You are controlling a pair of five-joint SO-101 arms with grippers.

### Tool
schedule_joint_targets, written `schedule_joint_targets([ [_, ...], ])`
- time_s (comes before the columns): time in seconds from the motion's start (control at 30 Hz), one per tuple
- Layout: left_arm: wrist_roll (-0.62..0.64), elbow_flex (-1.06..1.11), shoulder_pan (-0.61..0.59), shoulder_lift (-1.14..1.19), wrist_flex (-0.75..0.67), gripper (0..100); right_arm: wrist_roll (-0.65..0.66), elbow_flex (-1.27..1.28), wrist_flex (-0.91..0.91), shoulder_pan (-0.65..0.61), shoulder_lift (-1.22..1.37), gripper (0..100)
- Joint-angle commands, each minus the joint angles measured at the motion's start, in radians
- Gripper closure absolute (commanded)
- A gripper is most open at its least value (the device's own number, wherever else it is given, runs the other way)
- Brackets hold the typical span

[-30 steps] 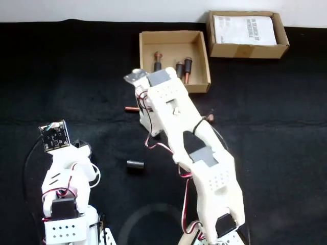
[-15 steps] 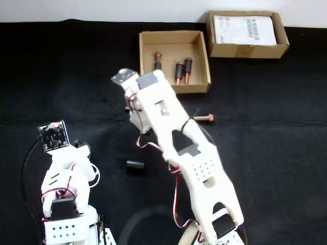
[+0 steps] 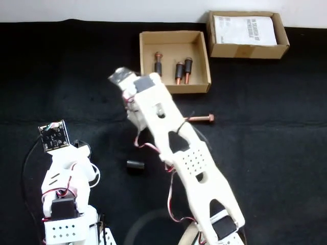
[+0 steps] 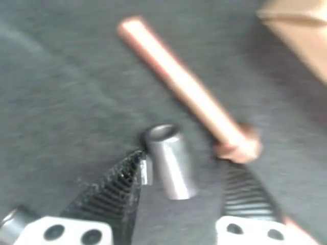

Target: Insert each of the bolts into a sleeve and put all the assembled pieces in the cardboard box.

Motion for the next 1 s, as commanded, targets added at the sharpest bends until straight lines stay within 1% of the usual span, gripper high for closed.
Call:
schedule_joint_targets([
  [0.0,0.002,0.019,-0.008,-0.007,-0.006,99,0.002,-0.102,0.007,-0.013,0.053,97.0],
  [0.1,0.002,0.019,-0.008,-0.007,-0.006,99,0.000,-0.157,0.019,-0.013,0.073,99.2],
  [0.23,0.002,0.019,-0.008,-0.007,-0.006,99,0.000,-0.225,0.097,-0.012,0.071,99.1],
  [0.27,0.002,0.019,-0.008,-0.007,-0.006,99,0.000,-0.266,0.128,-0.012,0.071,99.1],
  [0.47,0.000,0.019,-0.008,-0.007,-0.006,99,-0.002,-0.555,0.131,0.036,0.007,99.1],
  [0.5,0.000,0.019,-0.008,-0.007,-0.006,99,-0.017,-0.593,0.130,0.047,-0.019,99.1],
  [0.57,0.000,0.019,-0.008,-0.007,-0.006,99,-0.092,-0.644,0.130,0.071,-0.084,99.1],
  [0.7,-0.002,0.019,-0.008,-0.007,-0.002,99,-0.249,-0.615,0.130,0.154,-0.271,99.1],
  [0.8,-0.002,0.019,-0.008,-0.007,0.000,99,-0.275,-0.575,0.131,0.216,-0.407,99.1],
  [0.97,-0.002,0.019,-0.008,-0.007,0.000,99,-0.275,-0.440,0.131,0.302,-0.650,99.1],
])
